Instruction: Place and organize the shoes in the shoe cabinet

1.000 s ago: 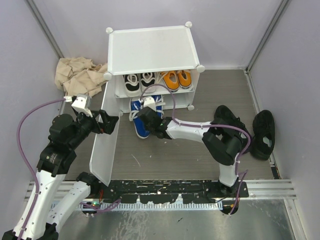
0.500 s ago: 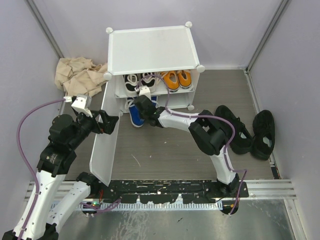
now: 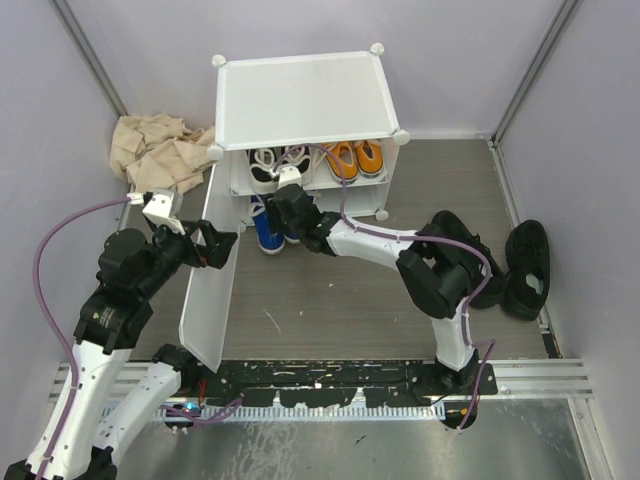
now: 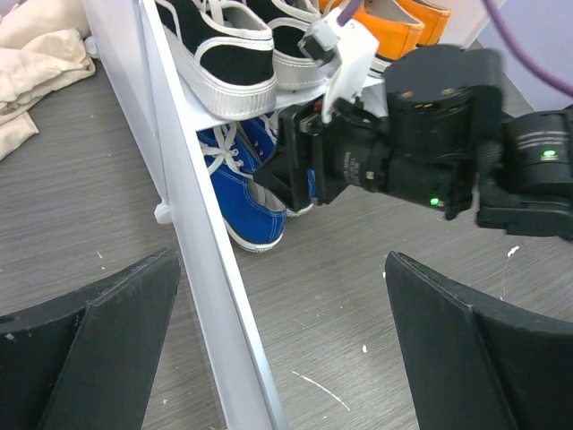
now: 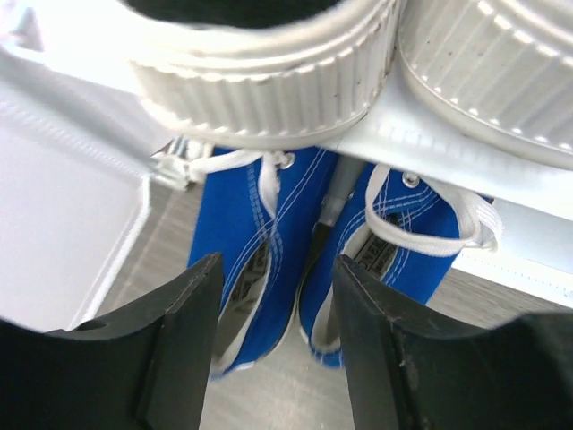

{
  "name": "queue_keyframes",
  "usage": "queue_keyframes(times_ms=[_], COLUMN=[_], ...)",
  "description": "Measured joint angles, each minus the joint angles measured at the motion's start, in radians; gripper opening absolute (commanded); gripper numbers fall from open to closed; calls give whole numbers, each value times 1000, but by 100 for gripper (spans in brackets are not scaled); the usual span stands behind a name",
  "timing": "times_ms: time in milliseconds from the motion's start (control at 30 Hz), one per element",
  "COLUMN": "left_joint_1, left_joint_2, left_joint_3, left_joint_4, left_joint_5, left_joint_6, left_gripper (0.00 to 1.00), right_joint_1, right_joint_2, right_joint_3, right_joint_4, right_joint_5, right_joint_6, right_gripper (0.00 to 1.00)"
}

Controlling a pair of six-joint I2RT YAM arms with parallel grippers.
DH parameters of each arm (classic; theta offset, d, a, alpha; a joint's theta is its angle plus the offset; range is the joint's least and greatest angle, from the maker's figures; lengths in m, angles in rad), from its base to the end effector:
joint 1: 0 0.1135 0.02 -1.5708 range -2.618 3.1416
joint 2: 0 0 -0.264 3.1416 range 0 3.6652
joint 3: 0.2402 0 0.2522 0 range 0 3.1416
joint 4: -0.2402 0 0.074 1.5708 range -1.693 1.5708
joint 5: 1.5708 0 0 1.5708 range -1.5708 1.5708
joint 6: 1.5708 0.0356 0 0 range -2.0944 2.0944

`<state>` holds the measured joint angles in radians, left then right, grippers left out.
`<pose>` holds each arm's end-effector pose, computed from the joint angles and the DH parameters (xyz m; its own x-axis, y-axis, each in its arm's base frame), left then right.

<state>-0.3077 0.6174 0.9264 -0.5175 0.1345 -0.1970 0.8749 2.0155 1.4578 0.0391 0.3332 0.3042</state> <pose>0.1194 -0.0429 0.3754 -0.2767 -0.1156 -0.9540 0.3783 0.8995 -0.2187 0.3081 0.3507 0.2197 -0.4659 -0.1162 -0.8772 -0.4230 0.9000 0.1055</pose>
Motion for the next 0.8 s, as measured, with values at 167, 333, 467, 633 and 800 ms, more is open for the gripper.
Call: queue_keyframes(times_ms=[167,333,467,633,800], left_joint_1=[0,0,0,0,0], left_joint_2=[0,0,0,3,3], left_joint_3=[0,0,0,0,0], left_joint_4=[0,0,0,1,1], left_joint_5=[0,-6,-10,-9,-10], left_joint_6=[0,0,0,0,0], left_gripper=[98,98,98,98,98], right_joint_1=[19,41,47,52,79], right_joint_2=[-135,-281,-364,-361,-311], right_joint_3=[-58,-186,-322,-361,-352], right_joint_4=[-31,-16,6,15,66], right_joint_5=[-70,-146,-196,-222,-211], right_joint_6=[-8,-21,-18,-13,-14], right_gripper=[97,100,100,91,78])
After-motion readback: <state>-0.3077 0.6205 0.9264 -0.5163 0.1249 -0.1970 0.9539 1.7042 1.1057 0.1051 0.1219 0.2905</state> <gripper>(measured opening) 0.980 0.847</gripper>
